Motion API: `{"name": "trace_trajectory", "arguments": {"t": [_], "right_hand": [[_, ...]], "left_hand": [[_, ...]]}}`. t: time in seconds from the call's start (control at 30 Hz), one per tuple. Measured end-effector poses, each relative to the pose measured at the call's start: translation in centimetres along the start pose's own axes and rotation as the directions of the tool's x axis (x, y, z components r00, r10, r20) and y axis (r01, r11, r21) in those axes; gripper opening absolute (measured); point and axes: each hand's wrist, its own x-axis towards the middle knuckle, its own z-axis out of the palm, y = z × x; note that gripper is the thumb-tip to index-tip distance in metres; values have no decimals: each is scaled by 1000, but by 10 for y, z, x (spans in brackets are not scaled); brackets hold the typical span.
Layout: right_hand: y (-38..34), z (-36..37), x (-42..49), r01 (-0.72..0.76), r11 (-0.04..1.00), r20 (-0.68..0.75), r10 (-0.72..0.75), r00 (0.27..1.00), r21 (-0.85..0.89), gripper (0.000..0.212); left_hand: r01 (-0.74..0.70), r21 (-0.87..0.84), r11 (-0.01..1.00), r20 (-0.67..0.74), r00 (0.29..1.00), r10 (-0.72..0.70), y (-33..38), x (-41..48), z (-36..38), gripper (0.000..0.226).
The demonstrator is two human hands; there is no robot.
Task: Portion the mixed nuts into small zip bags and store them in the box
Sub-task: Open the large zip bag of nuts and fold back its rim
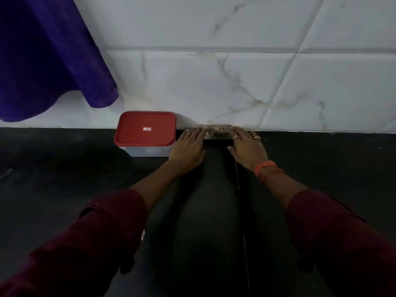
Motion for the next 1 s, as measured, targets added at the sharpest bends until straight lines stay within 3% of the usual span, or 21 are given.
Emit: {"name": "trace_trajectory", "arguments": {"t": [0.17,0.67,0.83,1.0], "right_hand": [[7,14,20,33,998,21,-32,999,-56,67],[21,37,35,94,983,-189,-124,974,-159,60],[23,36,34,96,979,-229,-136,964,-177,60],[22,17,11,63,994,-340,-88,936,-84,50]], "left_hand": [[55,-8,998,50,997,-54,-2,34,19,71],[-42,113,993,-21,999,45,-15,59,45,73],[-65,77,995,-54,996,70,-16,59,42,64],[-77,-31,997,-130,989,73,-6,46,27,59]]}}
